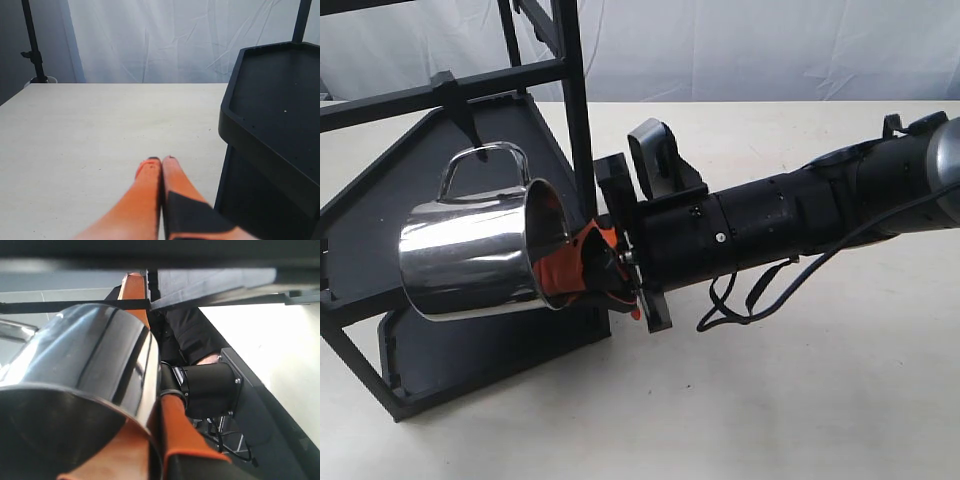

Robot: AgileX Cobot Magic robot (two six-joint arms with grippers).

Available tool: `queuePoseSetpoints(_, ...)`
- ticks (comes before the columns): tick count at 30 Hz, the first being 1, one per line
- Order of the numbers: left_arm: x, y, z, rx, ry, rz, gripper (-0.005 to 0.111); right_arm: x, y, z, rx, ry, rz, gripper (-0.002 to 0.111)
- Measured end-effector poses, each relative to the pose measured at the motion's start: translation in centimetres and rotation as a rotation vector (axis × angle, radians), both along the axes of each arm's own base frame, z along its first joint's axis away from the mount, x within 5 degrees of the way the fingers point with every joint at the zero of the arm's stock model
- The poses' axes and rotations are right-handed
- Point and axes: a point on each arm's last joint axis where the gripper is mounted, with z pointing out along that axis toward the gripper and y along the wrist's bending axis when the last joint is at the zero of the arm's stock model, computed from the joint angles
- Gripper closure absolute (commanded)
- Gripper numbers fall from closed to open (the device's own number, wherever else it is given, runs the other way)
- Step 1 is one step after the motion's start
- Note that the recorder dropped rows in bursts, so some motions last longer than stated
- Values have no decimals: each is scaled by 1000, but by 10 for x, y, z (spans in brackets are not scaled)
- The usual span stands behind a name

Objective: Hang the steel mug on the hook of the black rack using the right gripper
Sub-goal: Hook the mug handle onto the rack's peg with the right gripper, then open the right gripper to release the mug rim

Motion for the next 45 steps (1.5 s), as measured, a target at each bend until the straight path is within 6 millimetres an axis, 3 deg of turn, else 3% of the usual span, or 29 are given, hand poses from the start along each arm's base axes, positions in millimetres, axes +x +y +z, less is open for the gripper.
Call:
queuePoseSetpoints(3,0,0,0,0,0,0,107,0,0,0,1,-3,-1,103)
queuePoseSetpoints(6,0,0,0,0,0,0,107,1,0,-1,-8,0,-16,74)
queuePoseSetpoints(19,0,0,0,0,0,0,107,3,0,-3,-19,9,-25,74)
queuePoseSetpoints(28,0,0,0,0,0,0,107,10,-14,0,-27,-7,-62,74)
queuePoseSetpoints(34,0,0,0,0,0,0,107,7,-15,3,-42,-32,-39,52)
queuePoseSetpoints(45,0,0,0,0,0,0,107,7,-16,4,-46,-38,-35,55)
